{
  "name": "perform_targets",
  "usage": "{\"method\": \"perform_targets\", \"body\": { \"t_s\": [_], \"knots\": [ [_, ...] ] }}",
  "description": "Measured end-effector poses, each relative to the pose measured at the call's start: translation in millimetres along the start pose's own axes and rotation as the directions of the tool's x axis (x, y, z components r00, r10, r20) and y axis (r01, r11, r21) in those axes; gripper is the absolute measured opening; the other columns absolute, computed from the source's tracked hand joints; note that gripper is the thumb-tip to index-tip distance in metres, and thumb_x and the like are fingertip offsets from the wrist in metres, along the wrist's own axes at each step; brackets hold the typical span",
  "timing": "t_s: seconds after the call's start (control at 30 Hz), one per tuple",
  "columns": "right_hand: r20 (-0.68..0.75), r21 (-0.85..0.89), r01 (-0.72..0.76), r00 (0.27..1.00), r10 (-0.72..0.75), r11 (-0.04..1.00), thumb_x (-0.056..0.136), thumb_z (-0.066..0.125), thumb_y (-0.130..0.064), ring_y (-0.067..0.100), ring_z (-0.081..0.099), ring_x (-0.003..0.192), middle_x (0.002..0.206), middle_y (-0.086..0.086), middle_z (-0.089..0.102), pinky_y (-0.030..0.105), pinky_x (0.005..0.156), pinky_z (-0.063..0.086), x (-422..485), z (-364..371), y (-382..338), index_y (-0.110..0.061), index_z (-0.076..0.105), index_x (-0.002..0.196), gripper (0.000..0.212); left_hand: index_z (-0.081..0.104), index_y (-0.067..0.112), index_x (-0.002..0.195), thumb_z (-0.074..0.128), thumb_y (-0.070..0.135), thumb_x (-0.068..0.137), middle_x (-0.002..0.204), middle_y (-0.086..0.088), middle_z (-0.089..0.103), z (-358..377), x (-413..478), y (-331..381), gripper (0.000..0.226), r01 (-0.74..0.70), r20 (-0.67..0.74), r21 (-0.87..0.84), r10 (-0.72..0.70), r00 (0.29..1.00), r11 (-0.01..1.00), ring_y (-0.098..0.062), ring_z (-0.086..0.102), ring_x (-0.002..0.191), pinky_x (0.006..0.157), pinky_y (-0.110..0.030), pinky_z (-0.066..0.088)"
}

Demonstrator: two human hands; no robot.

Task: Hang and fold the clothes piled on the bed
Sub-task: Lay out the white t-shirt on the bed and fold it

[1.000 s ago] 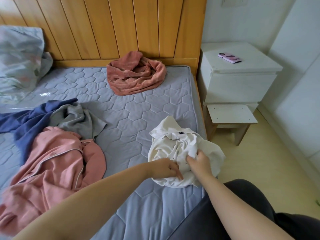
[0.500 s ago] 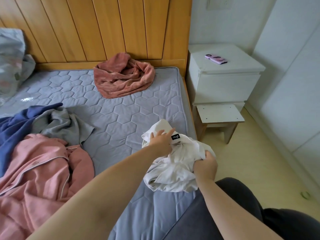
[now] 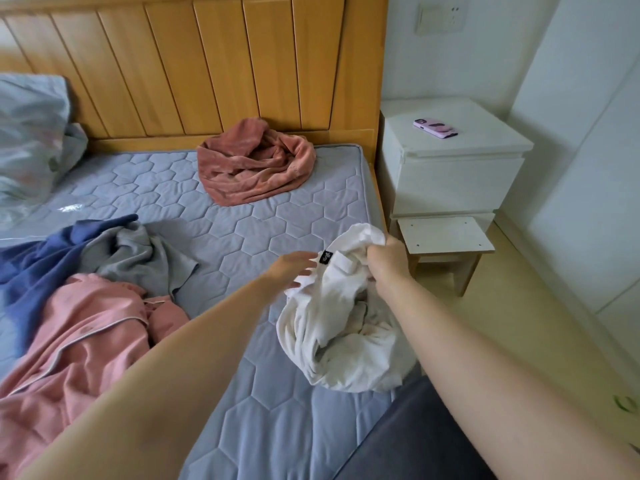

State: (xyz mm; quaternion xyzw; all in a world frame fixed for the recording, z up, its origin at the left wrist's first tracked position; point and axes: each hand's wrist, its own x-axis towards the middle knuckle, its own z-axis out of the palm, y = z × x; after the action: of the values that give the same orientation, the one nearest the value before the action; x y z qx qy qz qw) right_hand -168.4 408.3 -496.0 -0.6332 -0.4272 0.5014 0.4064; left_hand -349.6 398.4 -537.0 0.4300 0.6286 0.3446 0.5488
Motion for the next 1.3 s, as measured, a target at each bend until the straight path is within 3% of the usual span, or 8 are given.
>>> {"method": "perform_targets", "body": {
  "t_s": [0.13,0.23,0.43,0.67,0.8,0.93,1.17,1.3],
  "knots": [
    [0.067,-0.052,0.008,0.998,-0.004,0.999,0.088,0.039,-0.002,0.029,0.058,0.103,0.110,0.008,0.062,0.039,0.090,0.050,7,-14,-16,-0.017,0.060,0.122,0.042,0.048,0.030,0.128,0.058,0.053,0.084,0.129,0.003,0.055,-6,-4,0,0.050,0.053,0.246,-0.051,-0.039,0.969,0.997,-0.017,0.052,0.118,0.100,-0.037,0.042],
    [0.094,0.051,-0.043,0.995,0.038,0.998,0.085,0.042,0.002,0.030,0.063,0.092,0.099,0.014,0.067,0.040,0.091,0.051,6,-27,-22,-0.013,0.067,0.101,0.034,0.023,0.035,0.147,0.078,0.034,0.075,0.149,0.003,0.032,7,6,-4,0.091,-0.126,0.035,0.315,0.121,0.992,0.941,-0.018,0.037,0.134,0.107,-0.037,0.037],
    [0.249,0.268,-0.222,0.956,0.155,0.938,0.087,0.052,-0.015,0.023,0.058,0.062,0.059,0.007,0.061,0.029,0.068,0.046,2,-53,-34,-0.012,0.061,0.056,0.032,0.049,0.030,0.135,0.067,0.025,0.069,0.135,-0.004,0.055,29,3,15,0.068,-0.008,0.297,-0.167,0.058,0.953,0.986,-0.022,0.057,0.117,0.095,-0.033,0.048],
    [0.188,0.419,-0.139,0.980,0.063,0.897,0.086,0.041,-0.019,0.022,0.049,0.056,0.050,0.004,0.050,0.027,0.060,0.039,5,-84,-39,-0.013,0.044,0.059,0.028,0.066,0.015,0.112,0.071,0.044,0.080,0.104,-0.006,0.068,27,-3,12,0.043,-0.045,0.415,0.171,-0.031,0.909,0.984,-0.021,0.062,0.096,0.096,-0.030,0.047],
    [0.387,0.101,-0.145,0.917,0.095,0.984,0.089,0.058,-0.038,0.020,0.056,0.053,0.057,0.005,0.058,0.024,0.057,0.045,-1,-97,-38,-0.010,0.055,0.061,0.040,0.069,0.005,0.099,0.051,0.036,0.097,0.071,0.005,0.067,34,-19,16,0.036,-0.053,0.438,0.483,-0.189,0.879,0.874,-0.005,0.059,0.074,0.080,-0.019,0.047],
    [0.510,-0.444,0.201,0.858,0.062,0.873,0.087,0.067,-0.018,0.012,0.060,0.061,0.064,0.002,0.065,0.018,0.057,0.046,-5,-101,-27,-0.009,0.068,0.072,0.018,0.068,0.013,0.093,0.066,0.033,0.086,0.081,0.007,0.056,54,-18,9,0.022,-0.257,0.213,0.836,0.145,0.966,0.485,-0.009,0.051,0.077,0.059,-0.017,0.038],
    [0.682,-0.317,0.039,0.704,0.199,0.948,0.091,0.057,-0.019,0.010,0.061,0.049,0.052,-0.001,0.063,0.020,0.050,0.048,-9,-114,-25,-0.017,0.065,0.042,0.049,0.041,0.026,0.136,0.069,0.041,0.076,0.123,0.004,0.055,85,-8,6,0.068,-0.399,0.352,0.826,0.189,0.917,0.399,-0.020,0.051,0.113,0.093,-0.034,0.043],
    [0.608,-0.365,0.104,0.779,0.152,0.925,0.072,0.067,-0.043,0.010,0.055,0.053,0.055,-0.004,0.058,0.022,0.053,0.043,-15,-117,-27,-0.013,0.056,0.055,0.036,0.064,0.015,0.098,0.055,0.023,0.086,0.091,0.004,0.057,83,1,-7,0.017,-0.181,0.138,0.890,0.131,0.982,0.419,-0.023,0.056,0.099,0.072,-0.030,0.043]
  ]
}}
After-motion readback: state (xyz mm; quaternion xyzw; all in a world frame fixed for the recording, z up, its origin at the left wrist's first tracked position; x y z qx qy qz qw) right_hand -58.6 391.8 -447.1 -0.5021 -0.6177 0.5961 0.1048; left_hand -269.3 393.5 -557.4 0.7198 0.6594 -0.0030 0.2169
